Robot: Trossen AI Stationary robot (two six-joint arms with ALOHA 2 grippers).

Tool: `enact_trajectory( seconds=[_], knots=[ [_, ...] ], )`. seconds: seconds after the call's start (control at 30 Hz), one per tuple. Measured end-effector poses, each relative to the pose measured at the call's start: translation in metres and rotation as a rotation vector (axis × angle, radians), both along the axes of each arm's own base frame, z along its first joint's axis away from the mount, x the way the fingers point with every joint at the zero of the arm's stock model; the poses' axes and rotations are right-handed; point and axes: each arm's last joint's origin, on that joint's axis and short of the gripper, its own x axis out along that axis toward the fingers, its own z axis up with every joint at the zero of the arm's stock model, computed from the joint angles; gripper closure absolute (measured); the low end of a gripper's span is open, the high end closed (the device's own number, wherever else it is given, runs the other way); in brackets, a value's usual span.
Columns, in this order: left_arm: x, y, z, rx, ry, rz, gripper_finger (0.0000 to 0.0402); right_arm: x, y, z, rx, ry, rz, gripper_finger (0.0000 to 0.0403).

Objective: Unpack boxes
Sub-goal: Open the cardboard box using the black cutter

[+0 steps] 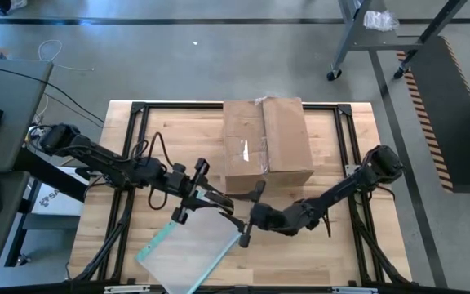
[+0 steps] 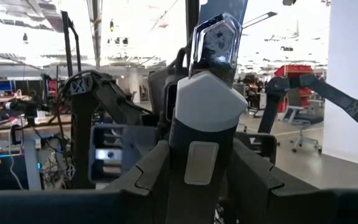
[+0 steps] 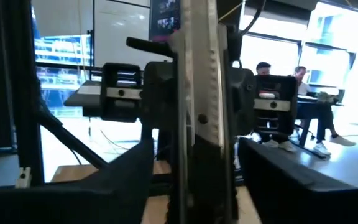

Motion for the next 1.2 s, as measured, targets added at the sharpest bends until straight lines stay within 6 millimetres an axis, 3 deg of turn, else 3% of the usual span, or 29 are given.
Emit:
enact_trajectory(
  seconds=[0.13, 0.33, 0.43, 0.57, 0.7, 0.87, 1.0, 1.2],
  knots=[
    [0.000, 0.000, 0.000, -0.009, 0.003, 0.015, 0.0294, 0.000, -0.001, 0.000, 0.010, 0.001, -0.003, 0.0289],
    [0.001, 0.000, -0.003, 0.001, 0.037, 0.018, 0.0285, -0.005, 0.004, -0.001, 0.003, 0.035, -0.060, 0.0290],
    [0.002, 0.002, -0.008, -0.004, 0.104, 0.067, 0.0231, -0.022, 0.008, 0.007, 0.013, 0.102, -0.191, 0.0290],
    [0.003, 0.007, -0.019, 0.000, 0.222, 0.229, 0.0186, -0.061, 0.001, 0.031, 0.188, 0.164, -0.229, 0.0290],
    [0.002, 0.017, -0.029, 0.017, 0.355, 0.379, 0.0189, -0.099, -0.021, 0.028, 0.496, 0.378, -0.151, 0.0290],
    [-0.001, 0.030, -0.041, -0.021, 0.502, 0.444, 0.0214, -0.131, -0.047, 0.012, 0.778, 0.816, -0.289, 0.0290],
    [-0.002, 0.036, -0.048, -0.036, 0.582, 0.474, 0.0230, -0.138, -0.056, 0.016, 0.845, 1.035, -0.443, 0.0290],
    [-0.006, 0.045, -0.060, -0.041, 0.702, 0.575, 0.0239, -0.126, -0.064, 0.020, 0.854, 1.211, -0.600, 0.0290]
  ],
)
